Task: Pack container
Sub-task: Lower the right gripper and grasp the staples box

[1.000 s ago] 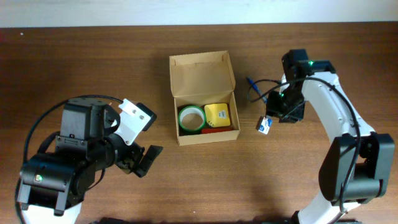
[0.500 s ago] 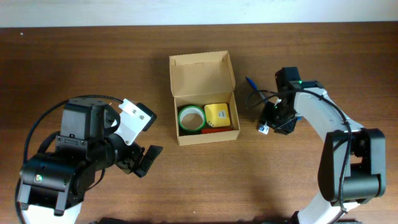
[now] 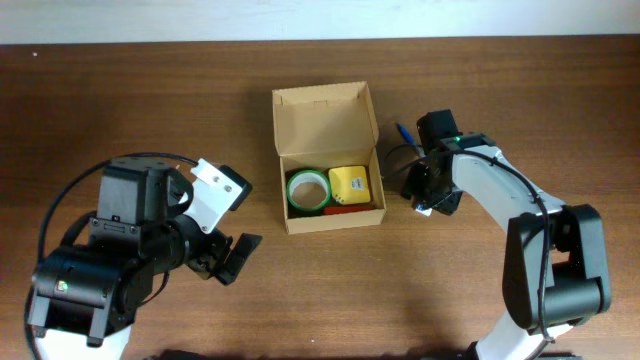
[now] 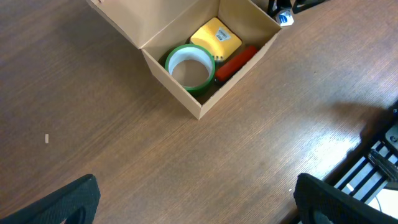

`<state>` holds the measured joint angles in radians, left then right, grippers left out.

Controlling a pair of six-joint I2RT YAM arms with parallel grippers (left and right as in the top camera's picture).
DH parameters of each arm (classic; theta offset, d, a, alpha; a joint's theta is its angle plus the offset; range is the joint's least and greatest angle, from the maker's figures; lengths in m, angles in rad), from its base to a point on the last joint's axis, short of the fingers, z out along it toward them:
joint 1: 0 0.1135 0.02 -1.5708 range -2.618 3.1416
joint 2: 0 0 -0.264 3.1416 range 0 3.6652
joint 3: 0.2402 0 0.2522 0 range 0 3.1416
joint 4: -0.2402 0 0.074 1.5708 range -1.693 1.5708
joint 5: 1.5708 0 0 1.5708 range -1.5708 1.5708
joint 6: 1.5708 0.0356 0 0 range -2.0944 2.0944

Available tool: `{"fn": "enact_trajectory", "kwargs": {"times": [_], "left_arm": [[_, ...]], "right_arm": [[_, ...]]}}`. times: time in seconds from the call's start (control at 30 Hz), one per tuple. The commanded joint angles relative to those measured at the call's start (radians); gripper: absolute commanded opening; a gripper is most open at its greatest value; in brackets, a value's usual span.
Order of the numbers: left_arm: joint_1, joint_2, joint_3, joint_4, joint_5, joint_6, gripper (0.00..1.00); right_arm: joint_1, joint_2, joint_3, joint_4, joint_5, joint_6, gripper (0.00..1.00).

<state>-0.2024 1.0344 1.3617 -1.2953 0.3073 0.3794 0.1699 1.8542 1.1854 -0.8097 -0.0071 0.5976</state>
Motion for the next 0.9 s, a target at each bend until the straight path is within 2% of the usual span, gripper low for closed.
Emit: {"fn": "enact_trajectory", "kwargs": {"times": [0.0,0.17,0.87], "left_arm": [[0.005,0.0,0.014,0.0,0.003,0.019,1.0],[0.005,0.0,0.014,0.0,0.003,0.019,1.0],[0.005,0.0,0.014,0.0,0.003,0.019,1.0]], "right_arm": [[0.001,-0.013,-0.01,0.011,0.058,0.012,0.61],[0.001,-0.007,-0.011,0.028,0.067,0.005,0.68],[0.0,0.045,-0.011,0.071,0.056,-0.034,0.68]]}}
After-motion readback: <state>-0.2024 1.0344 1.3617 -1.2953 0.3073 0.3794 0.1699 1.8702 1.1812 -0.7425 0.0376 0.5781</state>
